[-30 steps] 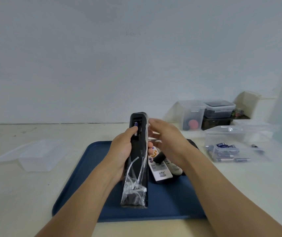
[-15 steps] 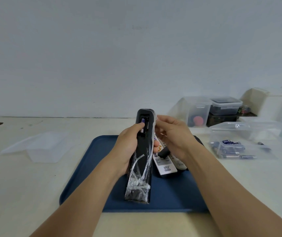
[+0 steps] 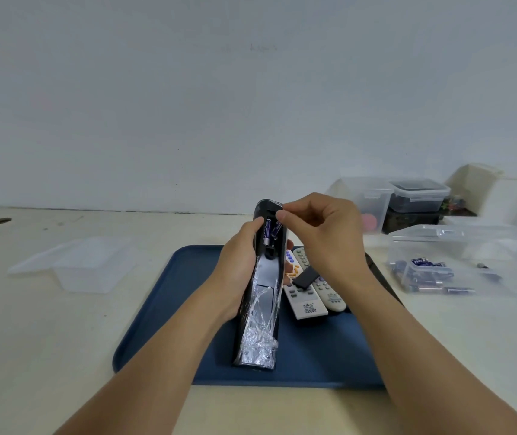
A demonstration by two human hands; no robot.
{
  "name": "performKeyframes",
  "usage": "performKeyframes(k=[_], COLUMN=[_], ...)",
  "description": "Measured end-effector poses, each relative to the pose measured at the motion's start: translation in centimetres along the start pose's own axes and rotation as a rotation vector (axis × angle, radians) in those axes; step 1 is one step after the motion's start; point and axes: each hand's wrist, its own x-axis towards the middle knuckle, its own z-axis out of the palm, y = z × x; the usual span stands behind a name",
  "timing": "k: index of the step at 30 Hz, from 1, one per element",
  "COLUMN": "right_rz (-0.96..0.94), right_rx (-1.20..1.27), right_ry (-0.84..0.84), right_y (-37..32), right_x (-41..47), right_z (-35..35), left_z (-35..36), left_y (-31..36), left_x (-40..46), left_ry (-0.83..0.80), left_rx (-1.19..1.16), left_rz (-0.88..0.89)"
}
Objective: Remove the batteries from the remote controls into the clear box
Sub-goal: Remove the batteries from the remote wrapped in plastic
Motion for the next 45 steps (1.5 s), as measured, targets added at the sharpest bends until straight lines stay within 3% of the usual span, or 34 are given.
performKeyframes(k=[10,17,22,25,27,31,34,39,45], right_rz=[-0.135,-0.315,-0.405,-0.238,-0.057,0.197,0.246,0.270,0.305], right_rx=[-0.217,-0.507,-0.555,-0.310,-0.335,-0.593,-0.635,-0.732,-0.620], right_ry=[-0.057,-0.236,-0.354,-0.203,-0.135,-0.573,-0.745,-0.823,-0.784], right_y=[1.2,0.4,-0.3,0.0,1.0,3.0,3.4,3.6,3.7], right_x=[-0.4,-0.5,-0.8,-0.1,0.9,1.5,1.3,1.4,1.6], right_z=[1.1,1.3,1.6,0.1,-2.2,-5.0,-5.6,-5.9,-6.3], left_z=[0.4,-0.1,-0.6,-1.0,-1.0,-1.0,-1.3,-1.3,-1.5], left_y=[0.3,0.3,0.2,0.3,0.2,-0.5,-0.8,-1.0,-0.6], left_x=[-0.5,-0.4,0.2,0.9,1.3,1.5,1.7,1.6,1.4], left_ry=[0.091,0.140,0.172,0.119,0.076,0.044,0.027,0.003,0.004], left_rx=[-0.027,0.011,-0.027,-0.079,-0.056,-0.002,0.048,0.101,0.059], left_rz=[-0.033,0.009,0.050,0.058,0.045,0.018,-0.005,0.006,-0.037])
